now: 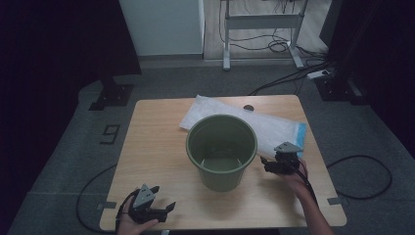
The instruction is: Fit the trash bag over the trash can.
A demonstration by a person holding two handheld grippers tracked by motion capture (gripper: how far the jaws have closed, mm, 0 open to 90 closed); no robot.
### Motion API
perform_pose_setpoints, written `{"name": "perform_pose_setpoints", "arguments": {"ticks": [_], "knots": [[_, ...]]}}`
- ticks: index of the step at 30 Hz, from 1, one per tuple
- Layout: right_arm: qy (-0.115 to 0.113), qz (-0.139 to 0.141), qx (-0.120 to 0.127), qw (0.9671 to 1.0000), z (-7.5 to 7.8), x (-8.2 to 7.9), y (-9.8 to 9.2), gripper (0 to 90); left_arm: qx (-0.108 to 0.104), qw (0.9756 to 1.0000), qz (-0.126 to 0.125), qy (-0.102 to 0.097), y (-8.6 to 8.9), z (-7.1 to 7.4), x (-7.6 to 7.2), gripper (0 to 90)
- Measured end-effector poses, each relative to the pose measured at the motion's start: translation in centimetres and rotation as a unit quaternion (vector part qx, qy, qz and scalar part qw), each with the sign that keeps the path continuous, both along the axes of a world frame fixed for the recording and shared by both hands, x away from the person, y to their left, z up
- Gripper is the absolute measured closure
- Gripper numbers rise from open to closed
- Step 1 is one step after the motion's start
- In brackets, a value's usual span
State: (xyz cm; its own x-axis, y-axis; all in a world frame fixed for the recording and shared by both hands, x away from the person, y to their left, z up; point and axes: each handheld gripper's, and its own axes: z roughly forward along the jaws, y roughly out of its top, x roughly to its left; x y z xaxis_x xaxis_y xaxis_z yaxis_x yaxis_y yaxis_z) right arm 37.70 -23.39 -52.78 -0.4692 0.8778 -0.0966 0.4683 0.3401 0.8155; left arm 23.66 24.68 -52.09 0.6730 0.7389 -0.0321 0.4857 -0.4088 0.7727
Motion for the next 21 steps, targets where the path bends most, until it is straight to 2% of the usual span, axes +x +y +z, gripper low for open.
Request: {"name": "perform_pose_setpoints", "arguments": {"ticks": [3,6,7,10,11,13,15,19,20,21], "knots": [[0.012,0.003,-0.016,0.9998,-0.7,1.6,0.6,18.4,0.000,1.0000,0.001,0.001,0.0,0.0,0.0,13.7],[0.008,0.002,-0.020,0.9998,-0.9,2.2,1.0,21.1,-0.001,1.0000,0.004,0.002,0.3,-0.1,0.0,13.7],[0.012,0.002,-0.023,0.9997,-1.0,2.9,1.4,21.3,-0.001,1.0000,0.005,0.002,0.3,-0.1,0.0,13.7],[0.018,0.006,-0.024,0.9995,-1.1,3.5,1.8,23.1,-0.002,1.0000,0.008,0.003,0.6,-0.2,0.1,13.8],[0.013,0.007,-0.021,0.9997,-1.2,3.7,1.9,25.5,-0.002,1.0000,0.008,0.004,0.7,-0.2,0.1,13.9],[0.023,0.008,-0.014,0.9996,-1.3,4.1,2.1,26.4,-0.001,1.0000,0.008,0.005,0.9,-0.2,0.1,13.9],[0.033,0.017,-0.026,0.9990,-1.7,4.5,2.6,32.2,-0.002,0.9999,0.008,0.007,1.0,-0.3,0.2,14.0],[0.039,0.021,-0.030,0.9986,-1.9,4.7,2.8,39.8,-0.003,0.9999,0.011,0.007,1.2,-0.3,0.2,14.0],[0.043,0.017,-0.033,0.9984,-2.0,4.7,2.9,42.3,-0.003,0.9999,0.011,0.008,1.2,-0.3,0.2,14.0],[0.047,0.010,-0.029,0.9984,-2.0,4.8,2.7,48.4,-0.002,0.9999,0.011,0.008,1.2,-0.4,0.2,14.0]]}}
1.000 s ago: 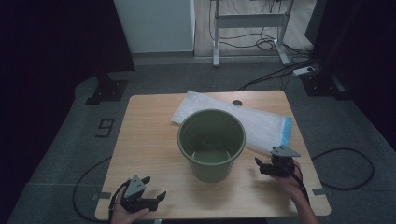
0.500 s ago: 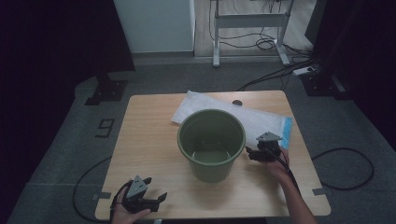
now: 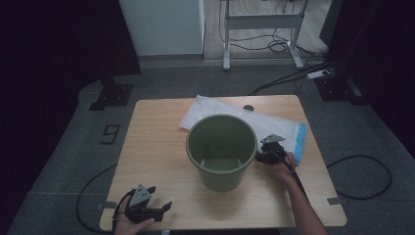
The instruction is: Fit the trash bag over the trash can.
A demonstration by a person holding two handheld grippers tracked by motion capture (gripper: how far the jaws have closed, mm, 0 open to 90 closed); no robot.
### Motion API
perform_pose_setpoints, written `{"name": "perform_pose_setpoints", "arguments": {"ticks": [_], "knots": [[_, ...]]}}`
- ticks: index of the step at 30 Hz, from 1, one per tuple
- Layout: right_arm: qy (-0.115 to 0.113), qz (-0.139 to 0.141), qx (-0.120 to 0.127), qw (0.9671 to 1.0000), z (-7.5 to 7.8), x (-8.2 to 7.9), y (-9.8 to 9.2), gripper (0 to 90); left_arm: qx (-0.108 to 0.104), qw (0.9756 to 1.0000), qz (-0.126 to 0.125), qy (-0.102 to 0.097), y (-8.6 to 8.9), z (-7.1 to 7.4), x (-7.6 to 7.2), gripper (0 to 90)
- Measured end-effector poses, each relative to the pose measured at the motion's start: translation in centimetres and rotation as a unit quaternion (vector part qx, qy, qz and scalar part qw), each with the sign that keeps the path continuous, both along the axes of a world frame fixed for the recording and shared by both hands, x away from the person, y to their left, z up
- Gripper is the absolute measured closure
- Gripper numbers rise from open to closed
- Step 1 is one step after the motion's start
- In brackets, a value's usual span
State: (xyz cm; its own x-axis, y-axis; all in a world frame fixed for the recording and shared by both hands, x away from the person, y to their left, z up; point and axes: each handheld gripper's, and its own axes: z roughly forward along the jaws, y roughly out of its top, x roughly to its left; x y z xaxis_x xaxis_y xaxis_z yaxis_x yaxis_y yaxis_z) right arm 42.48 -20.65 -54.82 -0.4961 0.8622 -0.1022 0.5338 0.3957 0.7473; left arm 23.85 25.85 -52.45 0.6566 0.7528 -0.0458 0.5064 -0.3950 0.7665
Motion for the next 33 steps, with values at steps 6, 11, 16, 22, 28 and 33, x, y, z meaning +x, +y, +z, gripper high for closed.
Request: {"name": "perform_pose_setpoints", "arguments": {"ticks": [6,11,16,22,28,33], "knots": [[0.009,-0.017,0.013,0.9997,0.0,-0.1,-0.6,79.2,0.003,1.0000,-0.001,0.001,-0.1,0.0,0.0,14.0],[0.001,-0.032,0.015,0.9994,0.4,-1.2,-1.6,88.1,0.003,1.0000,0.000,0.002,0.0,0.0,0.0,14.0],[-0.004,-0.033,0.012,0.9994,0.7,-3.2,-2.5,88.2,0.003,1.0000,-0.001,0.002,-0.2,0.0,0.0,14.1],[0.001,-0.039,0.025,0.9989,0.5,-6.7,-5.0,88.2,0.002,1.0000,-0.005,0.002,-0.4,0.1,-0.1,14.1],[-0.001,-0.038,0.040,0.9985,0.3,-10.7,-7.0,88.2,0.001,1.0000,-0.009,0.001,-0.6,0.2,-0.1,14.1],[0.000,-0.043,0.044,0.9981,0.0,-13.8,-8.7,88.1,-0.005,1.0000,-0.008,0.001,-0.5,0.3,-0.1,14.1]]}}
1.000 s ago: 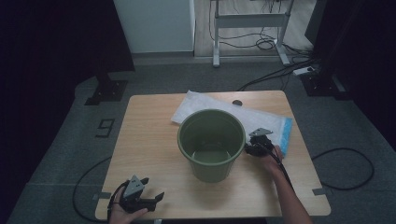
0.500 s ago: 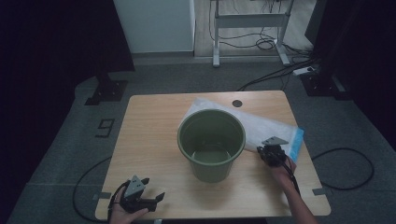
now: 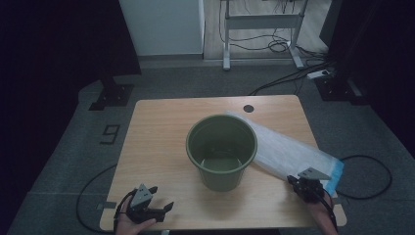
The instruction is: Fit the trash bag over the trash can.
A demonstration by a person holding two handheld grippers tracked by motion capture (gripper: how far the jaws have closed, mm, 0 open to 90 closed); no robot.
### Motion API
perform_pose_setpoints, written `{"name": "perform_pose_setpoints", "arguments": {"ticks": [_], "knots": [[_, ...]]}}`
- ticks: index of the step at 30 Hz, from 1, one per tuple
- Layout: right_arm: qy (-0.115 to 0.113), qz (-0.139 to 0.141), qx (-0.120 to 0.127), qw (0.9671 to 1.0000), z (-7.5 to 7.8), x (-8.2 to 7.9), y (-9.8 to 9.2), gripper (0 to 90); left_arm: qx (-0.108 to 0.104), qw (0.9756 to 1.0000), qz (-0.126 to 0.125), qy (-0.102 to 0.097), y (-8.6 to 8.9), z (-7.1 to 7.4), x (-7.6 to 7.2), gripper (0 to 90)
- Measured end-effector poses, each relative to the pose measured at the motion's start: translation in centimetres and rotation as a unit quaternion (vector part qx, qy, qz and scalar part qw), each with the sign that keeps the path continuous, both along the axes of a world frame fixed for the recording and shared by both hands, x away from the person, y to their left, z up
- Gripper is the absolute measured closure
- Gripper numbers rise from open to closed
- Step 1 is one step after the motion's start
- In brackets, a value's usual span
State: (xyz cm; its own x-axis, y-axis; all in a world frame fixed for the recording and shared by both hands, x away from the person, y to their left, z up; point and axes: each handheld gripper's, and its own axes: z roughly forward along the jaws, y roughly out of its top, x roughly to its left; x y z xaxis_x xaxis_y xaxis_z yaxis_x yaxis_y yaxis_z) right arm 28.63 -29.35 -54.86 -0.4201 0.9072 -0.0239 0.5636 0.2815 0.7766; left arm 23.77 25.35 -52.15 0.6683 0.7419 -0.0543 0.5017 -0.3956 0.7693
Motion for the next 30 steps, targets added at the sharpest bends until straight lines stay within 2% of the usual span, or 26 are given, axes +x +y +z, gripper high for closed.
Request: {"name": "perform_pose_setpoints", "arguments": {"ticks": [1,6,7,8,10,11,12,13,14,16,18,20,24,30], "knots": [[0.001,-0.002,-0.002,1.0000,-0.2,-0.7,-0.6,87.7,0.000,1.0000,0.000,0.001,-0.1,-0.1,0.0,14.1],[0.004,-0.007,-0.004,1.0000,-0.3,-1.3,-1.2,82.0,0.002,1.0000,-0.003,0.002,-0.3,-0.1,0.0,14.1],[0.005,-0.007,-0.003,1.0000,-0.1,-1.3,-1.1,73.2,0.002,1.0000,-0.003,0.002,-0.3,-0.1,0.0,14.1],[0.005,-0.007,-0.003,1.0000,-0.1,-1.3,-1.1,73.2,0.002,1.0000,-0.004,0.002,-0.4,-0.1,0.0,14.1],[0.003,-0.009,-0.002,1.0000,0.2,-1.1,-0.7,60.7,0.002,1.0000,-0.004,0.002,-0.3,-0.1,0.0,14.1],[-0.004,-0.005,0.002,1.0000,0.6,-0.8,0.0,49.9,0.001,1.0000,-0.003,0.003,-0.3,-0.1,0.1,14.1],[-0.004,-0.005,0.002,1.0000,0.6,-0.8,0.0,49.9,0.001,1.0000,-0.003,0.003,-0.3,-0.1,0.1,14.1],[-0.011,-0.004,0.003,0.9999,1.1,-0.3,1.0,40.3,0.001,1.0000,-0.003,0.003,-0.2,-0.1,0.1,14.1],[-0.011,-0.004,0.003,0.9999,1.1,-0.3,1.0,40.3,0.001,1.0000,-0.003,0.003,-0.2,-0.1,0.1,14.1],[-0.017,0.001,0.010,0.9998,1.7,0.6,2.1,32.8,0.002,1.0000,-0.001,0.005,-0.2,-0.2,0.1,14.1],[-0.018,0.007,0.019,0.9996,2.0,1.5,3.2,30.5,0.003,1.0000,-0.002,0.005,-0.2,-0.2,0.1,14.1],[-0.021,0.014,0.014,0.9996,2.1,2.6,4.2,28.4,0.002,1.0000,-0.002,0.005,-0.1,-0.2,0.1,14.1],[-0.015,0.021,0.020,0.9995,1.7,4.8,5.8,27.1,0.003,1.0000,-0.003,0.005,-0.1,-0.2,0.1,14.1],[-0.004,0.015,0.001,0.9999,1.0,7.1,8.2,25.9,0.005,1.0000,-0.002,0.006,0.0,-0.3,0.2,14.1]]}}
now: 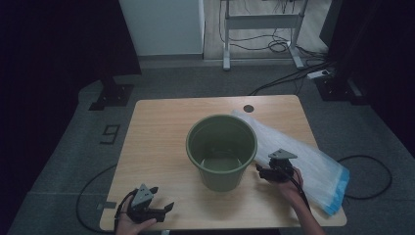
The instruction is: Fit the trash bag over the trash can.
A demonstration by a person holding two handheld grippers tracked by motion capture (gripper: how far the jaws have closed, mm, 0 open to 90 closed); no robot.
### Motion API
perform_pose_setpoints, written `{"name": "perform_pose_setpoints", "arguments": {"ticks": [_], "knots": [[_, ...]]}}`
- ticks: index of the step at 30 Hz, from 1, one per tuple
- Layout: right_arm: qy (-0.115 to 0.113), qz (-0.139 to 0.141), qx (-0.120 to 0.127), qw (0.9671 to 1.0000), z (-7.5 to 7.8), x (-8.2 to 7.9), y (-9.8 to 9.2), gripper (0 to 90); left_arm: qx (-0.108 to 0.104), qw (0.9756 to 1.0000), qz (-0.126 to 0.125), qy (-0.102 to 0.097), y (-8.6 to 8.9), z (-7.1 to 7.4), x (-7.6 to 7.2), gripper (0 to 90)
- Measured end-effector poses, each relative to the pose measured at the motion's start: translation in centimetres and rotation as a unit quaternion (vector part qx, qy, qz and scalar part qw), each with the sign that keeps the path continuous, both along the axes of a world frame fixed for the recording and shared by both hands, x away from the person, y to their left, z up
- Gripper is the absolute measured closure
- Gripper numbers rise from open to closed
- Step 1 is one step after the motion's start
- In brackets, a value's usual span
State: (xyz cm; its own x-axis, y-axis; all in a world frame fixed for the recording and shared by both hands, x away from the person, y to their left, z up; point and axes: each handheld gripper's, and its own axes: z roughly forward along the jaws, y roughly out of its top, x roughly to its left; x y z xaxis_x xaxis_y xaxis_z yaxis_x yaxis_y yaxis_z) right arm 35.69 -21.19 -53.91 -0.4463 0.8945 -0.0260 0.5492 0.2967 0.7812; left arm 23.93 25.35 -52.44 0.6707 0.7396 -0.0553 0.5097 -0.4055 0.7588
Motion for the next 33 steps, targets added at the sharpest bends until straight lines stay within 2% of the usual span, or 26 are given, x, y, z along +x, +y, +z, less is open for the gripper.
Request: {"name": "perform_pose_setpoints", "arguments": {"ticks": [3,4,5,6,8,9,10,12,13,14,15,20,22,23,29,33], "knots": [[0.007,-0.014,-0.006,0.9999,-0.4,0.8,0.4,28.3,-0.001,1.0000,0.002,-0.002,0.2,0.0,0.0,14.1],[0.006,-0.017,-0.006,0.9998,-0.6,1.0,0.4,30.3,-0.002,1.0000,0.003,-0.001,0.2,0.1,0.0,14.1],[0.004,-0.022,-0.009,0.9997,-0.7,1.1,0.4,36.2,-0.003,1.0000,0.003,-0.002,0.2,0.1,0.0,14.1],[0.004,-0.022,-0.009,0.9997,-0.7,1.1,0.4,36.2,-0.003,1.0000,0.003,-0.002,0.2,0.1,0.0,14.1],[0.008,-0.030,-0.010,0.9995,-0.7,1.2,0.3,47.9,-0.003,1.0000,0.003,-0.002,0.3,0.1,0.0,14.1],[0.011,-0.027,0.001,0.9996,-0.8,1.3,0.1,55.8,-0.003,1.0000,0.003,-0.002,0.3,0.1,0.0,14.1],[0.011,-0.027,0.001,0.9996,-0.8,1.3,0.1,55.8,-0.003,1.0000,0.003,-0.002,0.3,0.1,0.0,14.1],[0.006,-0.029,-0.006,0.9996,-0.8,1.2,0.0,68.0,-0.002,1.0000,0.003,-0.002,0.3,0.1,0.0,14.1],[0.006,-0.031,-0.003,0.9995,-0.8,1.1,-0.2,77.1,-0.003,1.0000,0.003,-0.002,0.3,0.1,0.0,14.1],[0.006,-0.031,-0.003,0.9995,-0.8,1.1,-0.2,77.1,-0.002,1.0000,0.003,-0.002,0.3,0.1,0.0,14.1],[0.001,-0.032,0.003,0.9995,-0.7,1.1,-0.4,84.8,-0.003,1.0000,0.003,-0.002,0.2,0.1,0.0,14.1],[-0.004,-0.033,0.024,0.9992,-0.5,0.9,-1.1,88.4,-0.002,1.0000,0.004,-0.002,0.3,0.1,0.0,14.1],[-0.013,-0.037,0.024,0.9990,-0.2,0.8,-1.4,88.5,-0.003,1.0000,0.004,-0.002,0.3,0.1,0.0,14.1],[-0.023,-0.043,0.033,0.9983,0.2,0.6,-1.8,88.5,-0.003,1.0000,0.005,-0.003,0.3,0.1,0.0,14.1],[-0.040,-0.055,0.048,0.9966,1.4,0.0,-2.9,88.6,-0.007,0.9999,0.008,-0.005,0.4,0.3,-0.1,14.1],[-0.064,-0.063,0.074,0.9932,3.0,-0.7,-3.9,88.6,-0.010,0.9999,0.009,-0.005,0.3,0.4,0.0,14.1]]}}
